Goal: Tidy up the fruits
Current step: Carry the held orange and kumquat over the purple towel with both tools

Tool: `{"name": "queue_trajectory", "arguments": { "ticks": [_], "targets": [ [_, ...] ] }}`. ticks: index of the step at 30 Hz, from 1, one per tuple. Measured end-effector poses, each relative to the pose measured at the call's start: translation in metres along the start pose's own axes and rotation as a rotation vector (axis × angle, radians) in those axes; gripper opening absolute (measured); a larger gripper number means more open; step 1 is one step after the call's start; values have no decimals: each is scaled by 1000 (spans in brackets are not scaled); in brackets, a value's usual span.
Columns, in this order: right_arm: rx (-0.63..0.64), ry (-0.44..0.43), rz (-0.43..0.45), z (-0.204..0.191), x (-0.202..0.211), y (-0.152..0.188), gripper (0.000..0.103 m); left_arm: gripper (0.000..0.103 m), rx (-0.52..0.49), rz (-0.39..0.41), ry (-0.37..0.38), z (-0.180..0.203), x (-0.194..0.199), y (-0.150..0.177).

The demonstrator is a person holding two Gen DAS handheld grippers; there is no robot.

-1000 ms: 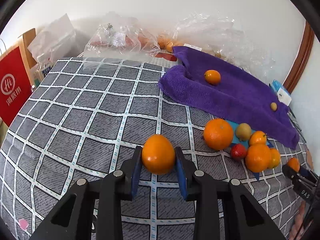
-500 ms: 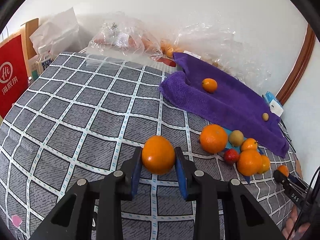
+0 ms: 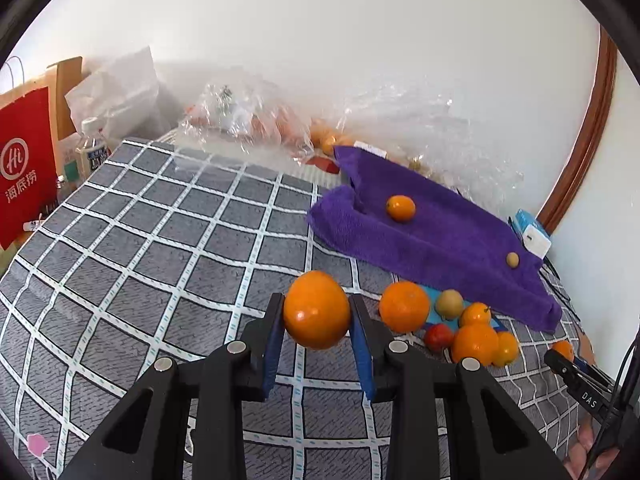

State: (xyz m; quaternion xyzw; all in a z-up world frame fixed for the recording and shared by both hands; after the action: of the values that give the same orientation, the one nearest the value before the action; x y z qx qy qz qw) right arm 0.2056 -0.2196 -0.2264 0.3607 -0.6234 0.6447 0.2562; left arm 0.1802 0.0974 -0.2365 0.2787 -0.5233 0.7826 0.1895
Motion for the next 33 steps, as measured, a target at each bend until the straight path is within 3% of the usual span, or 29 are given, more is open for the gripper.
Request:
{"name": "queue_trajectory", "arguments": {
  "ticks": [9,19,25,33],
  "targets": [
    [-14,16,0,4,9,-9,42,30,23,56,17,-2,23,-17],
    [-23,54,107,13,27,-82,42,30,-7,122,32,32,28,-82],
    [-54,62,129,20,7,-126,42,30,-12,132,35,59,-7,-117],
    [-87,43,94,19,-46,-154,42,30,-76,83,-1,81,-76,-117]
  ]
}}
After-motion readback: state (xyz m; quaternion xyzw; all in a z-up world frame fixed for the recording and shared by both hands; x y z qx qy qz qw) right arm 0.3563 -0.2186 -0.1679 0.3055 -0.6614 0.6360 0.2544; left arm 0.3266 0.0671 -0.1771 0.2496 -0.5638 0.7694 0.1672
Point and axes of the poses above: each gripper's, at about its wrist camera, not at the fingertips, and x roughly against the way its jaws point, z to its right, y to its underside, the point moved 8 cm from there along -x, roughly the way its jaws point, and after that the axes turned 2 degrees about -z, right-handed, at the moved point
